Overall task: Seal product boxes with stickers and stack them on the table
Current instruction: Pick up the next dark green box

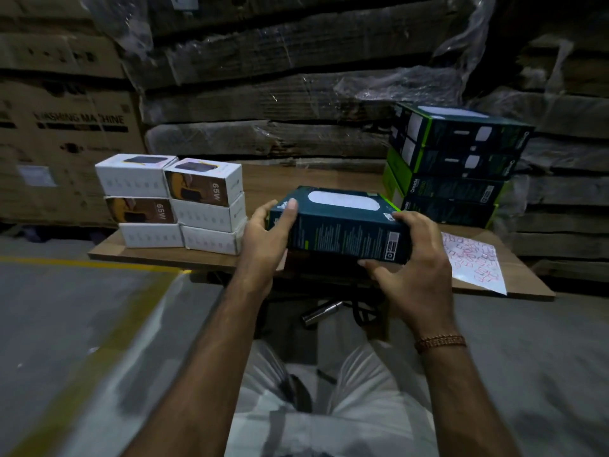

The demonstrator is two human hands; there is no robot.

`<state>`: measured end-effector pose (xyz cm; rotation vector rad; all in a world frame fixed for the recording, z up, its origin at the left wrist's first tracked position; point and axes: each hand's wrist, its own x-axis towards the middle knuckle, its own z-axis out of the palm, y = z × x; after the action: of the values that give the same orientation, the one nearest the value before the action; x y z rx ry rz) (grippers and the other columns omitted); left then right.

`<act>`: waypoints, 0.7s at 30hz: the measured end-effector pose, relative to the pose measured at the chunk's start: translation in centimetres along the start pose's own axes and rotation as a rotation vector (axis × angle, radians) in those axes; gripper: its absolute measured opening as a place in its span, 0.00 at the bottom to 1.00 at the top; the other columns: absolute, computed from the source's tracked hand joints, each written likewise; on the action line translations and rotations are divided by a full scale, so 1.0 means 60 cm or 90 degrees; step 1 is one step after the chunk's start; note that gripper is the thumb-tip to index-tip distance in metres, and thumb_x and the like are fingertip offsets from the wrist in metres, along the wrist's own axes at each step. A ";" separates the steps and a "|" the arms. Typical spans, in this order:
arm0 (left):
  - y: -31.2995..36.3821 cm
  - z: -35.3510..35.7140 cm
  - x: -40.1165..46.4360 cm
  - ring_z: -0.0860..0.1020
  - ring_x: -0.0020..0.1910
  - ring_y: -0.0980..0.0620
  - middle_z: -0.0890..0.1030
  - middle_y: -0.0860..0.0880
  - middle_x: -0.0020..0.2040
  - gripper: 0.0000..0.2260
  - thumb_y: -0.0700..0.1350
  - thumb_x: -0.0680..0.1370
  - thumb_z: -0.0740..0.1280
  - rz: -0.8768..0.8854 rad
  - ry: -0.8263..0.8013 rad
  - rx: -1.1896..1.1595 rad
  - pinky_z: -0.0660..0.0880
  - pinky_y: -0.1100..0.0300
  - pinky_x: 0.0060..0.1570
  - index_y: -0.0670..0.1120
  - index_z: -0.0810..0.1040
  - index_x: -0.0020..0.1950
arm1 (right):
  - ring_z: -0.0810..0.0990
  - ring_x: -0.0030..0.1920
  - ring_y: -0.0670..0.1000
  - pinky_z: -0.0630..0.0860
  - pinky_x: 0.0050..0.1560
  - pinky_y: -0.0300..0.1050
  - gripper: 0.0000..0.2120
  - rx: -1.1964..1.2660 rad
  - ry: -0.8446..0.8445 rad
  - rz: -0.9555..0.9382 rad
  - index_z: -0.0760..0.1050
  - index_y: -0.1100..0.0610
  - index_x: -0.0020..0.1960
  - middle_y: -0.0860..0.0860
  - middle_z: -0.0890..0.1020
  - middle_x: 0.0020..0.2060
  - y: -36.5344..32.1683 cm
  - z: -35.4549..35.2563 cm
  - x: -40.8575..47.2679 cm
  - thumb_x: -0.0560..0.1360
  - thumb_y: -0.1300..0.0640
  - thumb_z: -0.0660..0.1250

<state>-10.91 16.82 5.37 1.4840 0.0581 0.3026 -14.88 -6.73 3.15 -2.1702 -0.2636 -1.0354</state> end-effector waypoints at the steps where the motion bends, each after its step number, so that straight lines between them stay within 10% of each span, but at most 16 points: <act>1: 0.011 -0.003 -0.003 0.85 0.59 0.53 0.85 0.50 0.61 0.35 0.73 0.72 0.73 0.026 0.011 0.011 0.84 0.52 0.56 0.53 0.78 0.71 | 0.75 0.69 0.53 0.77 0.69 0.57 0.41 0.010 0.017 -0.007 0.72 0.53 0.74 0.50 0.74 0.71 -0.009 -0.005 0.008 0.66 0.52 0.85; 21: 0.074 -0.013 -0.048 0.84 0.58 0.61 0.86 0.54 0.60 0.35 0.73 0.74 0.67 0.139 0.036 -0.020 0.82 0.62 0.56 0.54 0.77 0.74 | 0.73 0.71 0.58 0.78 0.66 0.64 0.42 -0.045 0.022 -0.020 0.58 0.41 0.84 0.52 0.68 0.78 -0.068 -0.059 0.044 0.75 0.34 0.69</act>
<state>-14.61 17.17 9.24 1.4521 -0.0631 0.5197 -17.08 -6.44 8.72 -2.2151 -0.2497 -1.1147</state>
